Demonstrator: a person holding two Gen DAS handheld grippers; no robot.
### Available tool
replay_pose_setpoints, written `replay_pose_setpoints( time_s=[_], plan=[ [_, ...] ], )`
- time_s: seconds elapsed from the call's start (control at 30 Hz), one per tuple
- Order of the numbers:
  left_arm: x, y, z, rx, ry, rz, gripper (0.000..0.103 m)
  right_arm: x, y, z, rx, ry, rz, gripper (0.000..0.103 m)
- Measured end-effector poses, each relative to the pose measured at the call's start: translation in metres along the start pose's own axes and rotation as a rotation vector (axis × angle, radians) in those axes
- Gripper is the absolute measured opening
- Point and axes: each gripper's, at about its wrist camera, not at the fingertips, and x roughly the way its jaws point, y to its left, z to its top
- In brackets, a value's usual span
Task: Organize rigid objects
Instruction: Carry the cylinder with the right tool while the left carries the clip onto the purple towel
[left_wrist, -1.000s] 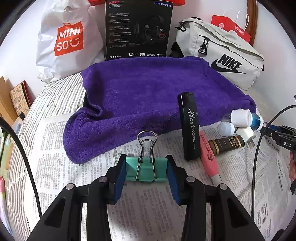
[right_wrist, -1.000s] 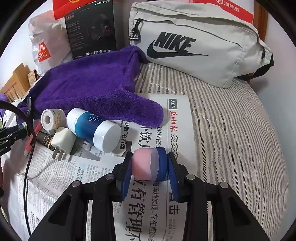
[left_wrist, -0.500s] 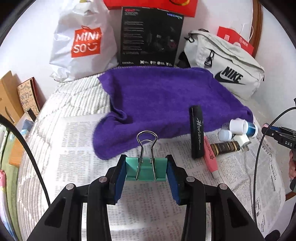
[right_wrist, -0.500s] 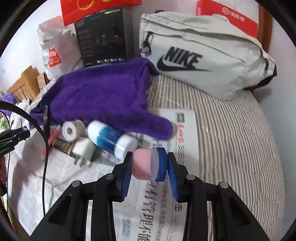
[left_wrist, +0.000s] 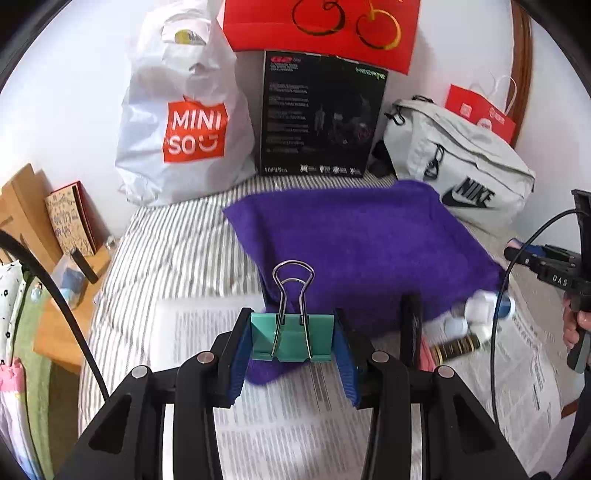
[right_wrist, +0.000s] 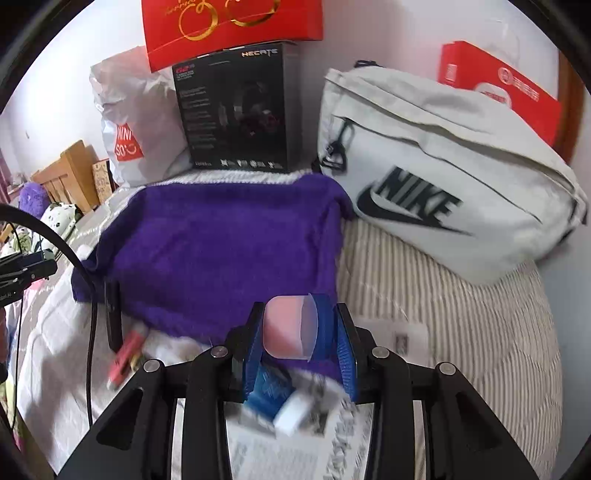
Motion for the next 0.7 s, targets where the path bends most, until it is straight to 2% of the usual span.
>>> replay_pose_setpoints(
  time_s=[0.3,0.43,0.63,0.7],
  plan=[
    [0.042,0.003,0.036,-0.035,0.002,-0.058,0.039,0.043,0.008,0.035,0.009,0.017,0.028,0.036],
    [0.072,0.002,0.050,-0.036,0.031,-0.081,0.039,0.069,0.010,0.048,0.001,0.040,0.030,0.036],
    [0.114,-0.005,0.070,-0.021,0.063,-0.083,0.039,0.110,0.017,0.064,-0.025,0.099,0.033,0.036],
    [0.134,-0.009,0.074,-0.003,0.096,-0.072,0.039,0.122,0.020,0.067,-0.033,0.120,0.033,0.036]
  ],
)
